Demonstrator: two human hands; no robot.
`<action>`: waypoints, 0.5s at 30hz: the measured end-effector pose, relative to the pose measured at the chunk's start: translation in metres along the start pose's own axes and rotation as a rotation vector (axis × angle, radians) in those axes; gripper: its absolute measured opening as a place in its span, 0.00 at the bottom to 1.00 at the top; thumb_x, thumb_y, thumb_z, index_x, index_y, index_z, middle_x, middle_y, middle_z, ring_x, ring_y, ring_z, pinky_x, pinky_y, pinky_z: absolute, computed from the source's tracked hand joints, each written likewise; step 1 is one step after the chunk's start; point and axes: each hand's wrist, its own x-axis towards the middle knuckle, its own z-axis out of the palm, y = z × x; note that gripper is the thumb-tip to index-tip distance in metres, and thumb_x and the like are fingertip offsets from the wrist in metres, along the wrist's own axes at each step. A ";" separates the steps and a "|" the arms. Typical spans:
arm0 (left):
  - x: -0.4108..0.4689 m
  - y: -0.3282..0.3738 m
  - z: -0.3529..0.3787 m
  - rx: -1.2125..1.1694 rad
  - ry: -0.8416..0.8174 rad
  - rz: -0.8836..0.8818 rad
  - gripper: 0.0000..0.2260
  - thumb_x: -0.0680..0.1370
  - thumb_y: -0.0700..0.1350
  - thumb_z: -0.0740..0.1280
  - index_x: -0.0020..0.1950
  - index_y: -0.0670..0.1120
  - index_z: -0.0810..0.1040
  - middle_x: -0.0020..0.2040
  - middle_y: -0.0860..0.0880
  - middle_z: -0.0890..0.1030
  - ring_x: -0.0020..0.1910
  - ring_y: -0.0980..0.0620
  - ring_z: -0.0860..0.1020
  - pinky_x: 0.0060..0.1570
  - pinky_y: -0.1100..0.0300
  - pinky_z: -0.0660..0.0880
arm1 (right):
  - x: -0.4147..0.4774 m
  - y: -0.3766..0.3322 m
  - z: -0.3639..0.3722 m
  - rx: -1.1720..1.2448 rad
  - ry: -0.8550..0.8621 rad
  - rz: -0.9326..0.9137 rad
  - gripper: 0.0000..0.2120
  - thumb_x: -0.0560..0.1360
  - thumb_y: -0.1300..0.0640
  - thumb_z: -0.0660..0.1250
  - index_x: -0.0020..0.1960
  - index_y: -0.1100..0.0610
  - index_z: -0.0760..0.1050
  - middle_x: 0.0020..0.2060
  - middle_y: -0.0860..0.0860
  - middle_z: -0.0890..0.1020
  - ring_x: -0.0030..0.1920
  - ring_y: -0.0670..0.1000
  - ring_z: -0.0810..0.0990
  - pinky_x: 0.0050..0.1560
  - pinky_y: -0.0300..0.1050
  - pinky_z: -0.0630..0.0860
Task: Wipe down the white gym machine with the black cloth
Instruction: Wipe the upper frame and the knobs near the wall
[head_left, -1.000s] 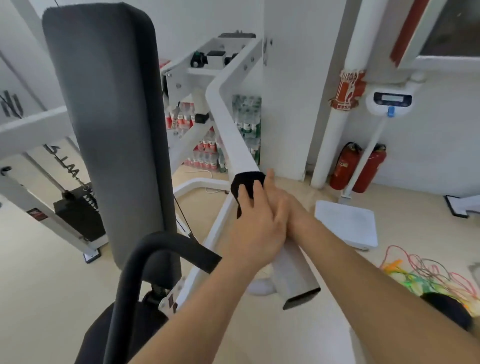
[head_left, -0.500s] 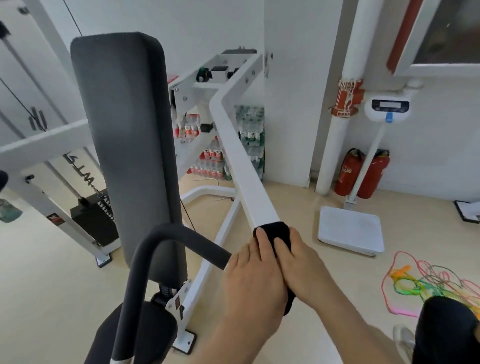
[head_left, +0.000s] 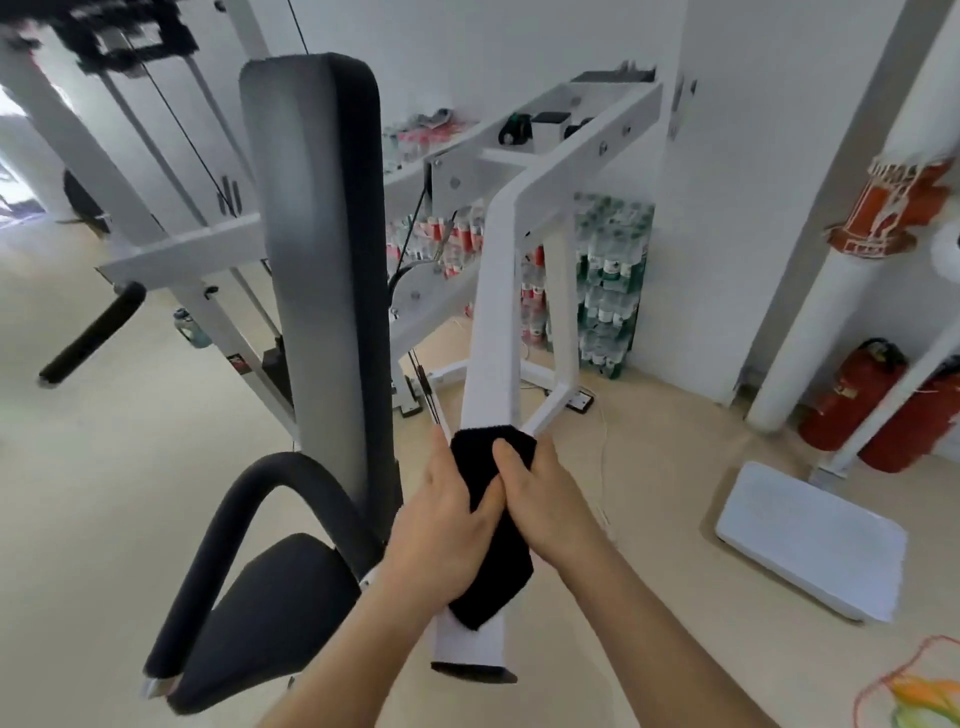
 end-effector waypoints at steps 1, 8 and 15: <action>-0.006 0.001 0.001 0.022 -0.042 -0.028 0.25 0.80 0.59 0.60 0.72 0.55 0.53 0.51 0.57 0.78 0.43 0.60 0.79 0.38 0.69 0.73 | -0.004 0.006 -0.003 -0.004 -0.059 0.007 0.17 0.81 0.43 0.55 0.62 0.53 0.70 0.56 0.50 0.79 0.56 0.50 0.77 0.58 0.48 0.74; 0.048 0.025 0.000 0.047 -0.020 -0.154 0.17 0.77 0.58 0.66 0.57 0.50 0.65 0.44 0.58 0.76 0.41 0.62 0.76 0.34 0.68 0.71 | 0.050 -0.004 -0.012 0.099 -0.226 0.100 0.24 0.81 0.40 0.52 0.69 0.53 0.71 0.57 0.51 0.80 0.58 0.51 0.79 0.63 0.52 0.75; 0.149 0.057 -0.001 0.150 0.059 -0.172 0.15 0.75 0.49 0.65 0.56 0.43 0.67 0.43 0.49 0.79 0.40 0.51 0.78 0.35 0.58 0.74 | 0.146 -0.049 -0.034 -0.089 -0.253 0.043 0.24 0.83 0.45 0.50 0.65 0.59 0.75 0.58 0.55 0.80 0.58 0.54 0.78 0.62 0.50 0.74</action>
